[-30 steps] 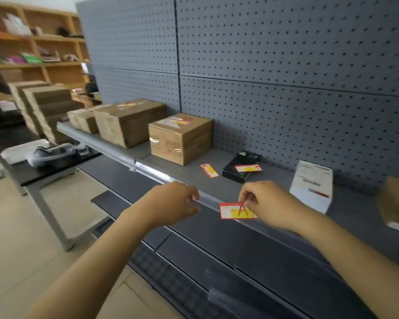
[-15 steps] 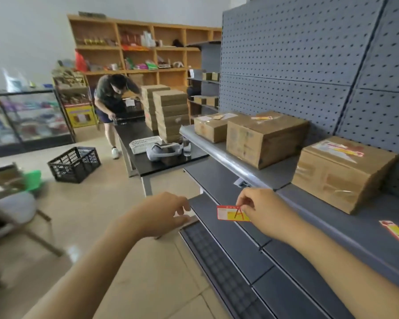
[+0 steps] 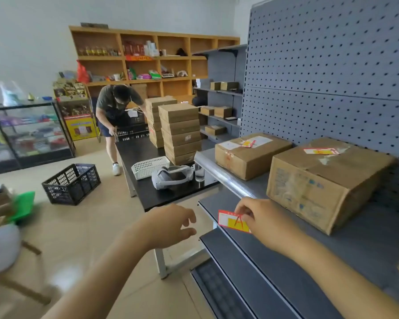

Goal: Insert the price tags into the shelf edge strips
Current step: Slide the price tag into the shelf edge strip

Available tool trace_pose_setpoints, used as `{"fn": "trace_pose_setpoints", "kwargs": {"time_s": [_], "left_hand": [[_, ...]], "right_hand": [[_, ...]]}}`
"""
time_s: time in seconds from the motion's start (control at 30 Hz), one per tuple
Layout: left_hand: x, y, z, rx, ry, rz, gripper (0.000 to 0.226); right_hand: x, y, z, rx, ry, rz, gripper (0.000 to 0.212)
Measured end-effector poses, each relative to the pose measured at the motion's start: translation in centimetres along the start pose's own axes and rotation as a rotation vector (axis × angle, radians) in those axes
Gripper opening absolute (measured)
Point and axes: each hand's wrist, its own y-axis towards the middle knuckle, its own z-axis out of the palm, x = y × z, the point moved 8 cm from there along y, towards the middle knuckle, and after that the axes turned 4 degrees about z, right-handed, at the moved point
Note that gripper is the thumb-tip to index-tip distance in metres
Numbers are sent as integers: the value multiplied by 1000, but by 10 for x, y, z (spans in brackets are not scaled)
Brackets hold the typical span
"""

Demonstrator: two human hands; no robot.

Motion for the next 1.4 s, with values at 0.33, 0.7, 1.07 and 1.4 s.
{"fn": "trace_pose_setpoints", "kwargs": {"time_s": [0.33,0.7,1.07,1.4], "left_hand": [[112,138,-12,31,12,176,30],[130,278,-13,90,97,560,31],[91,348,15,74,61,758,37],[90,366,16,115,-18,852,19]], "right_hand": [[-4,138,31,-77,-39,187,18],[-25,205,39,-304,-96,486,18],[-61,230,36,-373,-232,546,15],[-53,237,35,-384,-197,588,17]]}}
